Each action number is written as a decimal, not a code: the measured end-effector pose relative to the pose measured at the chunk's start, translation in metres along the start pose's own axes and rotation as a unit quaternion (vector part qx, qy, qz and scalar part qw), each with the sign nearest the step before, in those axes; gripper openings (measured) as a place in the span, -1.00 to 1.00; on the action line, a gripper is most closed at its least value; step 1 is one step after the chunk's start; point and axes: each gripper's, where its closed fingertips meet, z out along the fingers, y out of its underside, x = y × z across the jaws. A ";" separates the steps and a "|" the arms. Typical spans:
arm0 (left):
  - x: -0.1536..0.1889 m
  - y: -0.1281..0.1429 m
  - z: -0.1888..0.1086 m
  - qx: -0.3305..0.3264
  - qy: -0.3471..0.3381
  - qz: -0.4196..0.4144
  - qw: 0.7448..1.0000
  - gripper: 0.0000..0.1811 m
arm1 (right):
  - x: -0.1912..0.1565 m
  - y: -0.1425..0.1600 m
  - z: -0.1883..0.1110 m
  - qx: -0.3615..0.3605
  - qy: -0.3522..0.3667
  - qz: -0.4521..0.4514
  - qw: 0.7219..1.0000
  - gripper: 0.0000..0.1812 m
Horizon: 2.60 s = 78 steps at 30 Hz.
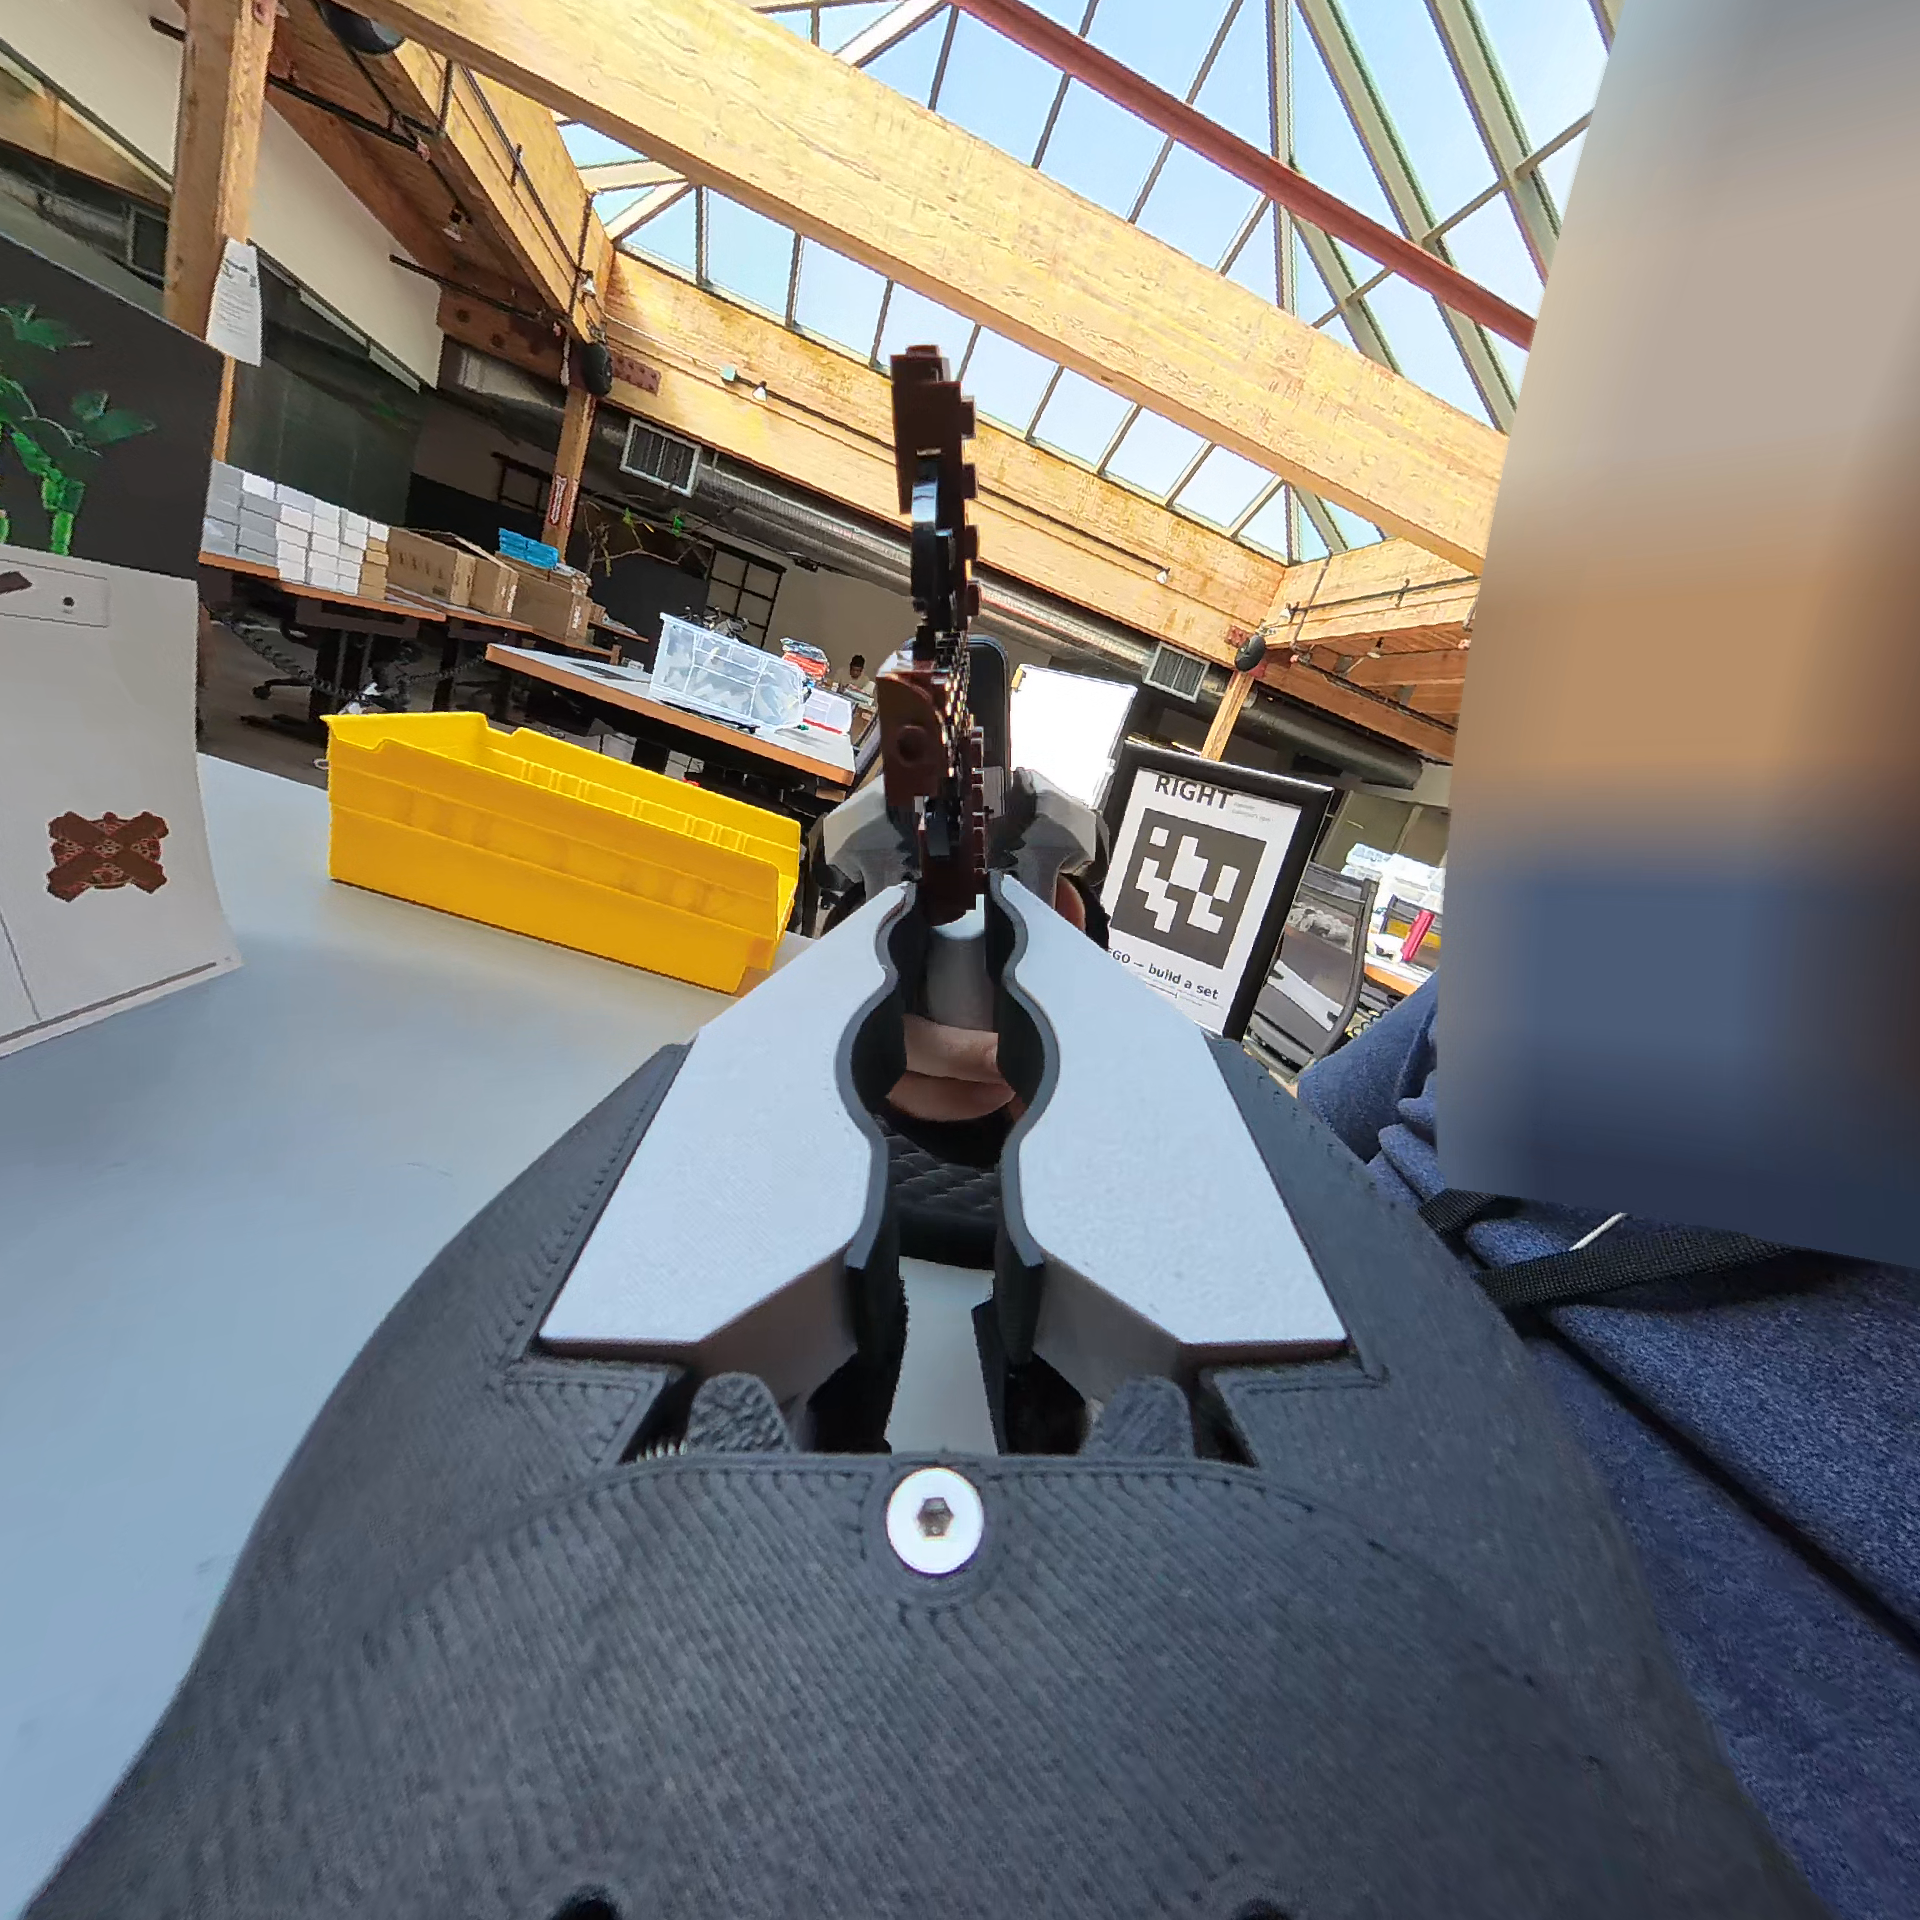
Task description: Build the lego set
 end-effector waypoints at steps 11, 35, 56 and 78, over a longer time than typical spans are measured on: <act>-0.007 0.010 0.002 -0.021 -0.007 -0.026 0.999 -0.90 | 0.009 0.017 0.005 -0.066 0.014 0.004 0.998 -0.89; -0.009 0.004 0.000 0.001 -0.011 -0.016 1.000 -0.90 | 0.011 0.025 0.004 -0.054 0.009 0.042 0.998 -0.89; -0.007 0.007 -0.001 -0.018 -0.014 -0.006 1.000 -0.91 | 0.010 0.011 0.004 -0.050 0.012 0.007 0.999 -0.76; -0.012 0.012 0.001 -0.019 -0.018 -0.009 1.000 -0.89 | 0.010 0.023 0.001 -0.066 -0.007 0.054 0.996 -0.93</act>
